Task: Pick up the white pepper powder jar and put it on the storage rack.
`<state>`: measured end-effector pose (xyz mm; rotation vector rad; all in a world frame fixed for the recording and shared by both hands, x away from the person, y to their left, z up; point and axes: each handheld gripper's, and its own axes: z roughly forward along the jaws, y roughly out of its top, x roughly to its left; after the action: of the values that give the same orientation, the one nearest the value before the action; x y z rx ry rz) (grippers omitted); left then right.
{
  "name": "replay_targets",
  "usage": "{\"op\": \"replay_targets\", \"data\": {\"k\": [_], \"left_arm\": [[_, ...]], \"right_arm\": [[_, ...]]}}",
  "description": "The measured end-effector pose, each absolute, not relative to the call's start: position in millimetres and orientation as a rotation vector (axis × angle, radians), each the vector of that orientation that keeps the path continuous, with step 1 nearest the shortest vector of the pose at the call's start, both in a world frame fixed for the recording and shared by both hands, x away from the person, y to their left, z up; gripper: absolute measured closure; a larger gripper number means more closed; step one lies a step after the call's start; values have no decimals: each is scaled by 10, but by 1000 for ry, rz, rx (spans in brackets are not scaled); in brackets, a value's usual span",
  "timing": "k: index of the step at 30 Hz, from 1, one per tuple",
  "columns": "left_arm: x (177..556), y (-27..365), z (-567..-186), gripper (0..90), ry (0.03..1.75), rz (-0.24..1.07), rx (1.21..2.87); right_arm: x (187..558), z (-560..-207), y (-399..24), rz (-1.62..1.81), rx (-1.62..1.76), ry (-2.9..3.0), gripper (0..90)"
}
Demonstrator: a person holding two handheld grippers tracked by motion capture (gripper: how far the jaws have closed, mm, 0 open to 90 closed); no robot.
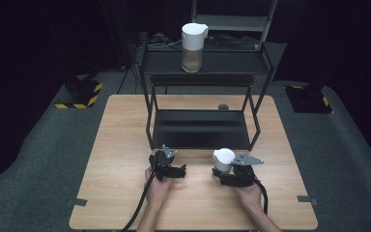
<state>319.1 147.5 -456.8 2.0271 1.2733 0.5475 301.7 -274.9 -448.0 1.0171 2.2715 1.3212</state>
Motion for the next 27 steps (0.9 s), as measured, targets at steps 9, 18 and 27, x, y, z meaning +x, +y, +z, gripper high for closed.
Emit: {"op": "replay_targets", "data": {"k": [9, 18, 27], "left_arm": [[3192, 1475, -4567, 30, 1273, 548, 2028], [3192, 1476, -4567, 30, 1273, 547, 2028], [3192, 1476, -4567, 30, 1273, 548, 2028]], "right_arm": [[3070, -4420, -2806, 1333, 1064, 2273, 298], [3121, -4329, -2895, 1379, 1068, 2262, 299], [3168, -4156, -2963, 1397, 1043, 2240, 300]]}}
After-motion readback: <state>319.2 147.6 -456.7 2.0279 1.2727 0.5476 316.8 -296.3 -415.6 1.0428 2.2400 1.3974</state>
